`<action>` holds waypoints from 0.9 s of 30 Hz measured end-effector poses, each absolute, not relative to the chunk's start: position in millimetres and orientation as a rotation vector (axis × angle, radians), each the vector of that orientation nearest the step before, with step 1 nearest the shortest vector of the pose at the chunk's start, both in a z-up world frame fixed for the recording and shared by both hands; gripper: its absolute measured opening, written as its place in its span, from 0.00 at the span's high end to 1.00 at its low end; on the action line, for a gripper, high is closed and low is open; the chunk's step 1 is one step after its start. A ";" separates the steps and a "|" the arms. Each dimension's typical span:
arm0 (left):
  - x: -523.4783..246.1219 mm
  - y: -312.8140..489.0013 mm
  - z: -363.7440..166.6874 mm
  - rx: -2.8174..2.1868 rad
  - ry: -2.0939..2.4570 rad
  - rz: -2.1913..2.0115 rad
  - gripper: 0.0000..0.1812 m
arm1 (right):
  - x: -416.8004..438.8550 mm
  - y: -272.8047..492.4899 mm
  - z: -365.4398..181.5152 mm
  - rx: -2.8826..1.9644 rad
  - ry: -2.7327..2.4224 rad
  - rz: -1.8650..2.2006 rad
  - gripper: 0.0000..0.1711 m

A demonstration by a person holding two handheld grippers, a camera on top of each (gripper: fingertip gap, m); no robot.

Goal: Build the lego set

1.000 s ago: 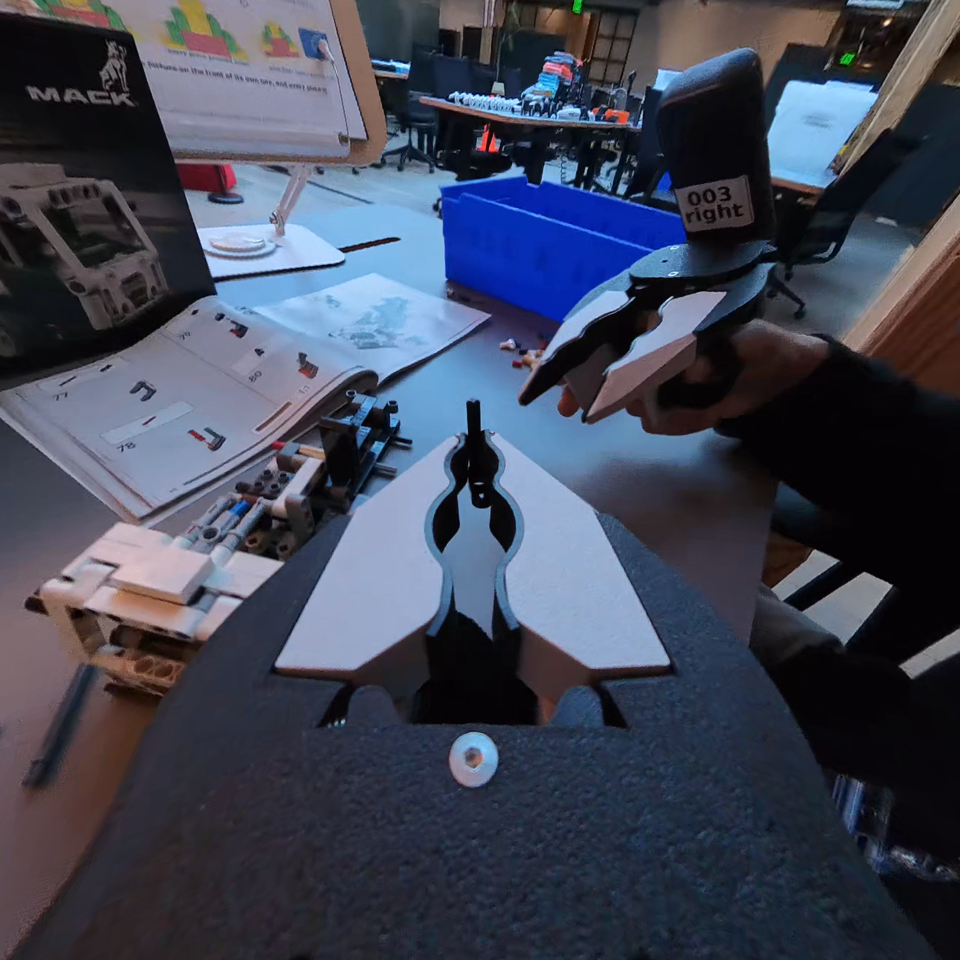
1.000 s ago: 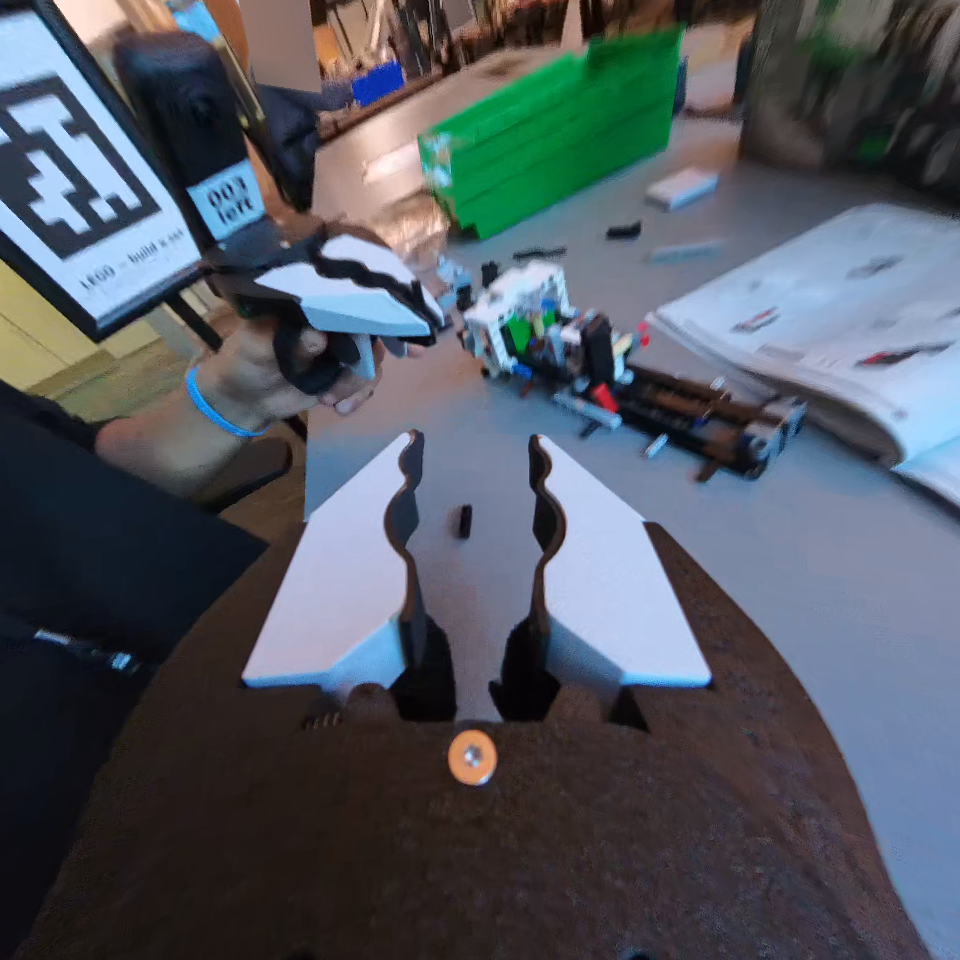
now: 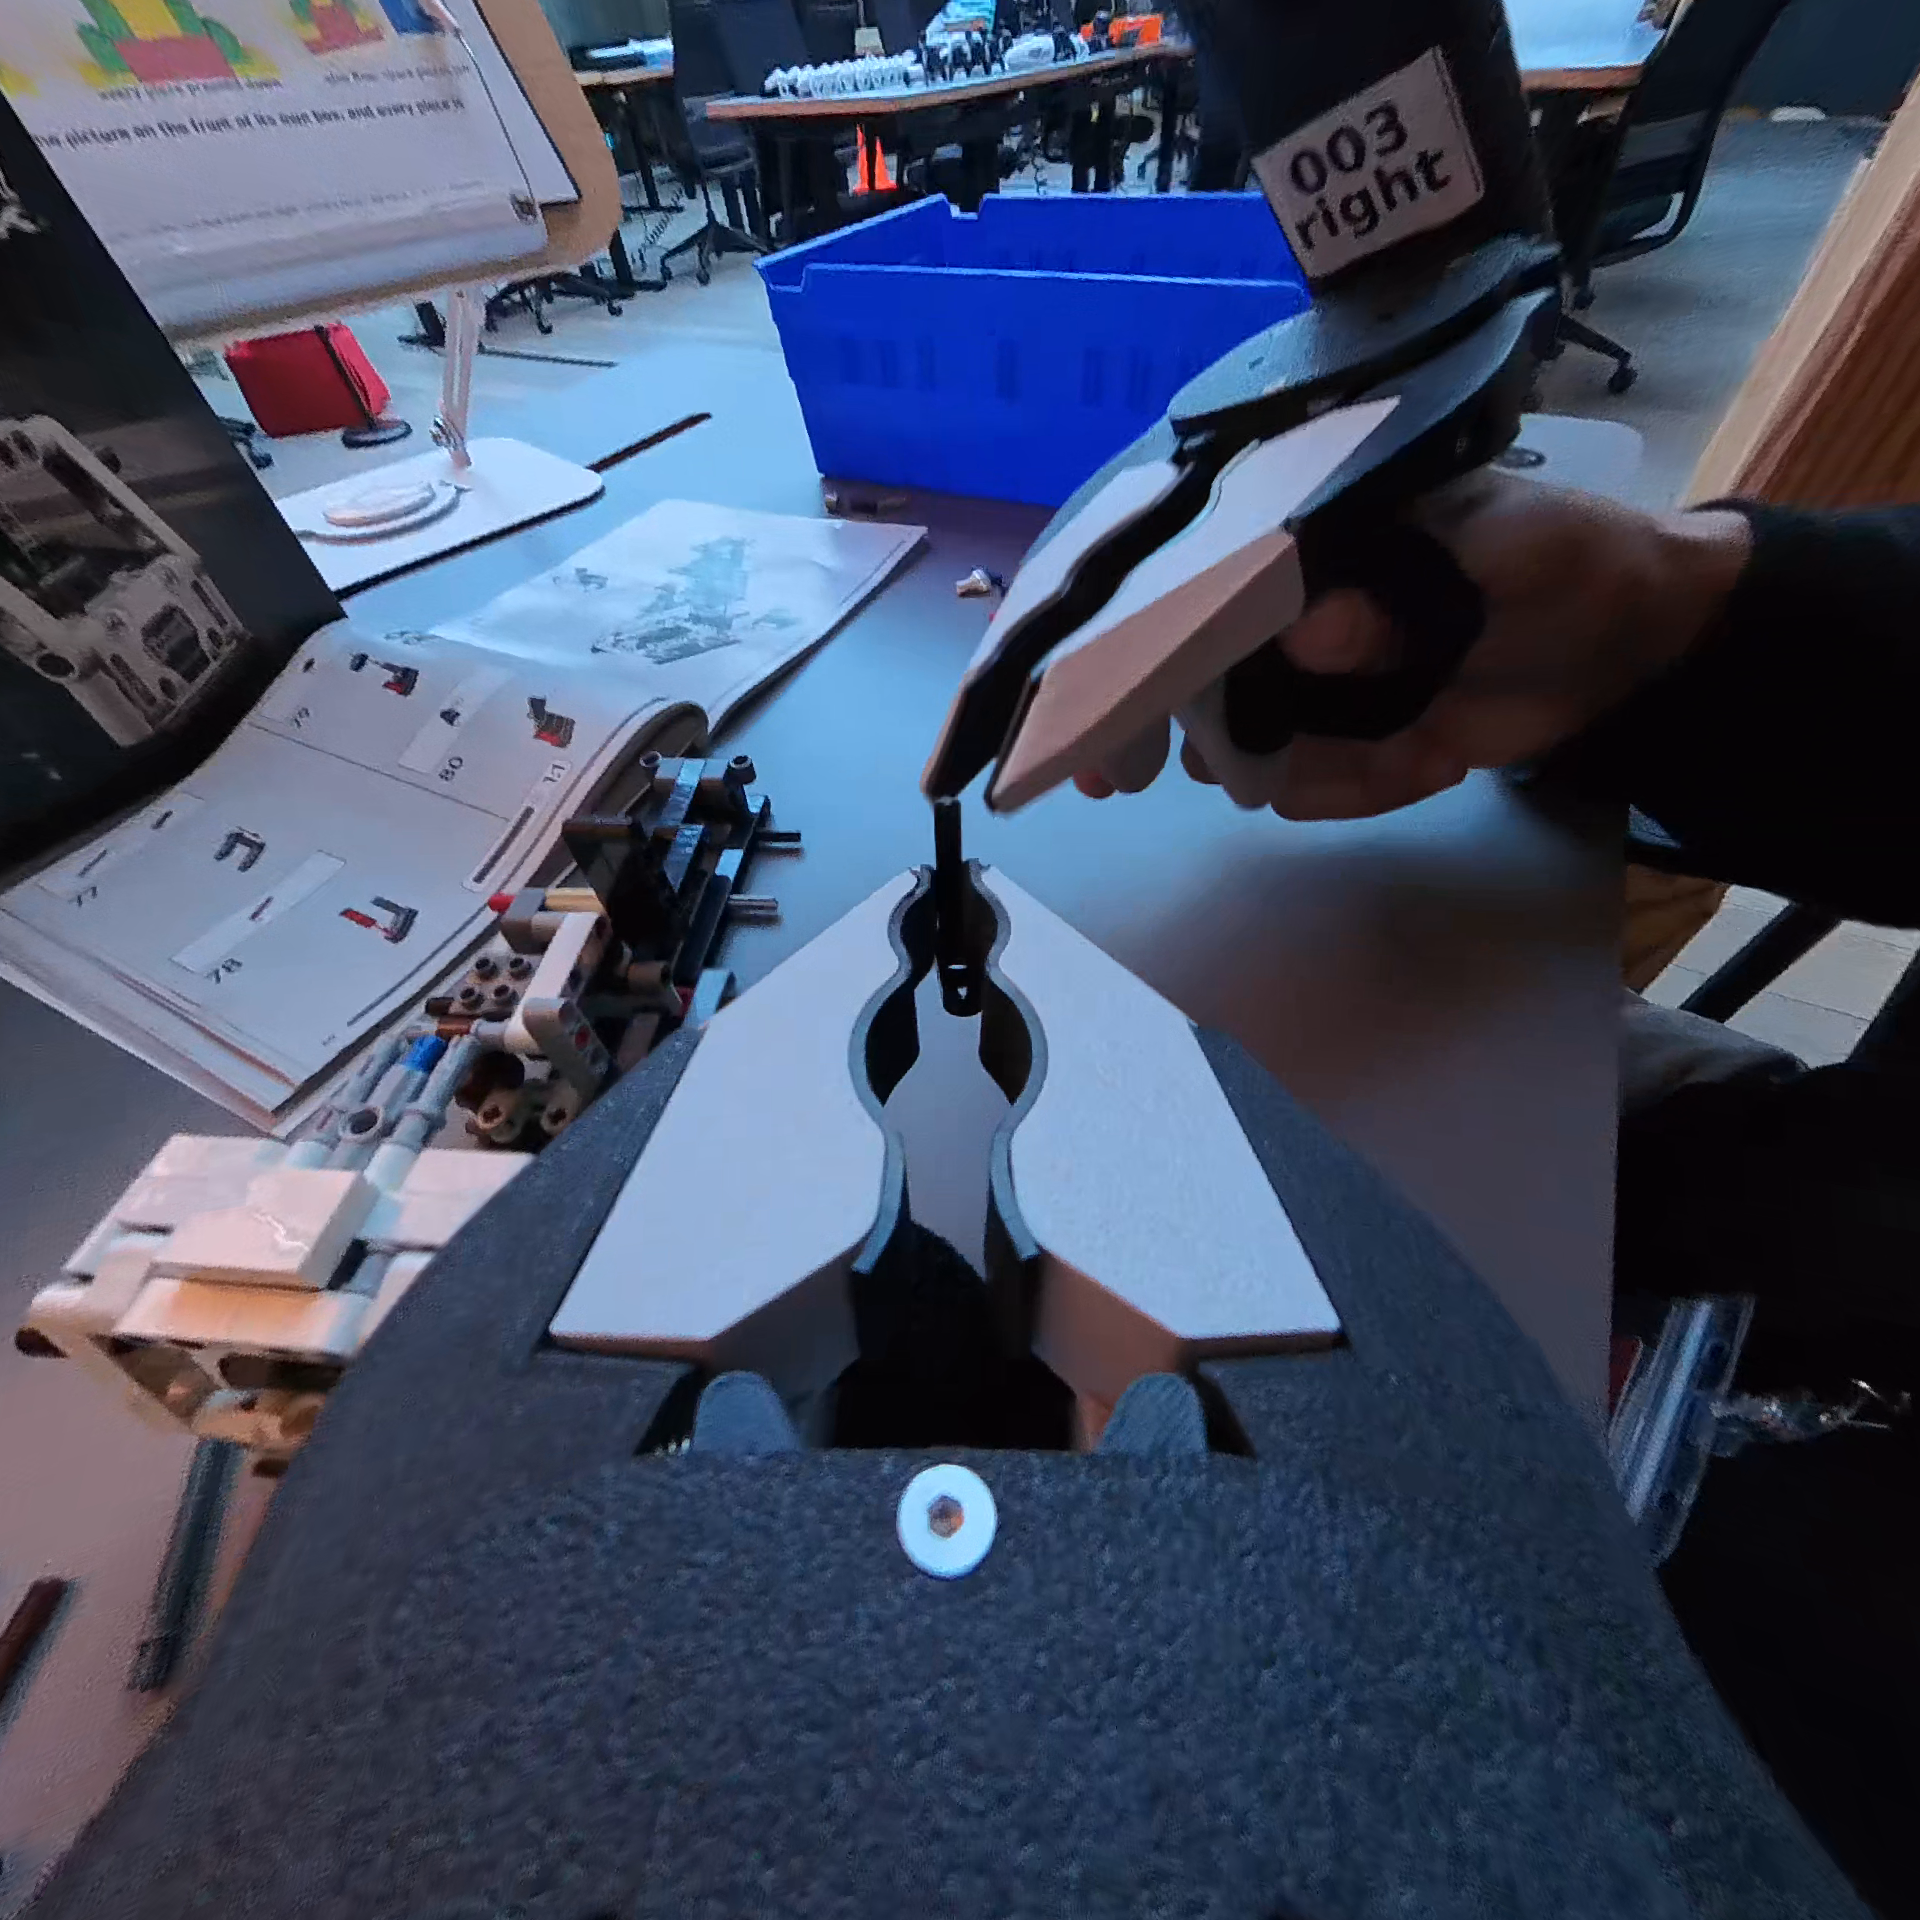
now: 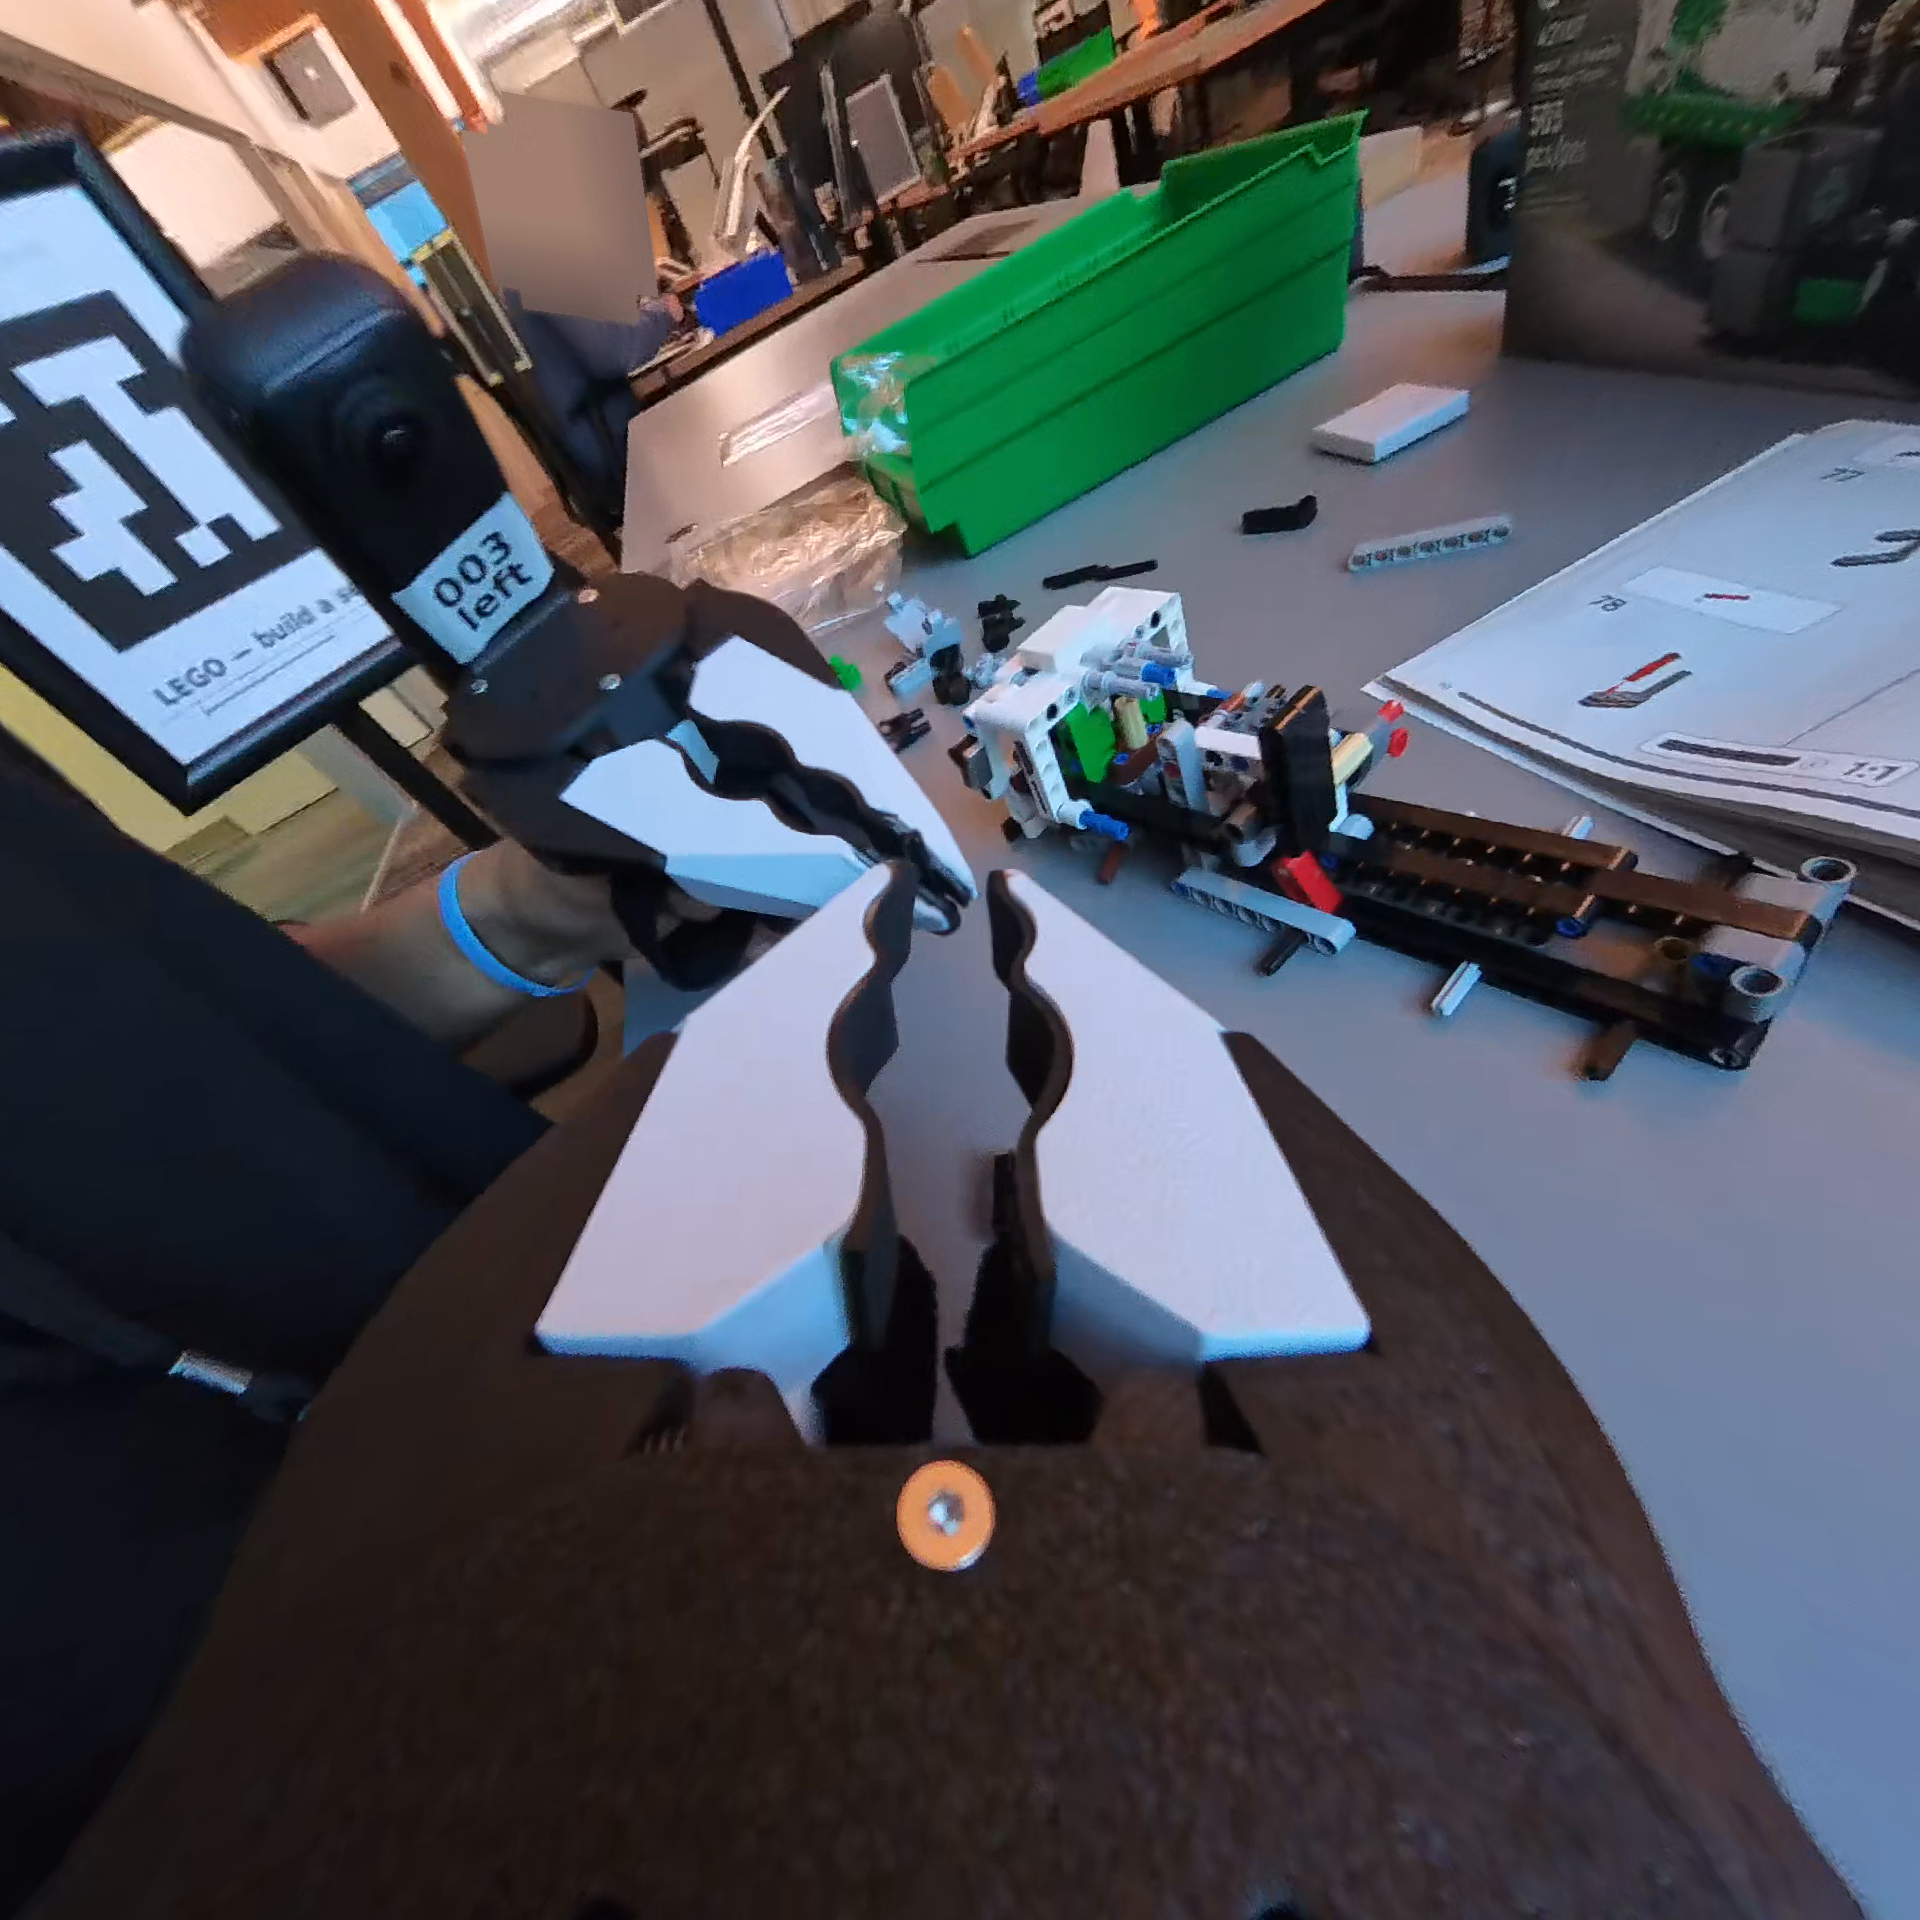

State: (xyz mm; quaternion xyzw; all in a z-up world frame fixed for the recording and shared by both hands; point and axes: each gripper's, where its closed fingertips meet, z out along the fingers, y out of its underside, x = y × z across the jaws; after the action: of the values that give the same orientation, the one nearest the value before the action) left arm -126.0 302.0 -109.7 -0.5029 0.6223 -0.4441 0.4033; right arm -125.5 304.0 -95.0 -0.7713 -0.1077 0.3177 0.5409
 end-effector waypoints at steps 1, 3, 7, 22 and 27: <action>-123.3 302.0 -107.7 -1.259 1.565 -1.121 0.98 | -124.7 306.3 -97.9 -1.846 -0.246 0.741 0.90; -117.9 301.9 -108.2 -1.250 1.579 -1.100 0.98 | -121.2 310.1 -103.1 -1.866 -0.233 0.695 0.88; -108.8 305.9 -107.9 -1.195 1.581 -1.001 0.98 | -114.5 312.6 -102.1 -1.855 -0.175 0.701 0.89; -92.4 293.6 -119.7 -1.194 1.660 -0.937 0.98 | -108.2 302.9 -102.4 -1.812 -0.139 0.792 0.96; -91.4 288.8 -124.3 -1.225 1.682 -0.936 0.96 | -99.6 301.4 -108.9 -1.854 -0.138 0.662 0.98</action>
State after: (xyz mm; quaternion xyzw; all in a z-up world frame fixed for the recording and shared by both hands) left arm -91.4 288.8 -124.3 -0.4880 0.6700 -0.3727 0.4171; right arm -99.6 301.4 -108.9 -0.7836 -0.0583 0.2800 0.5514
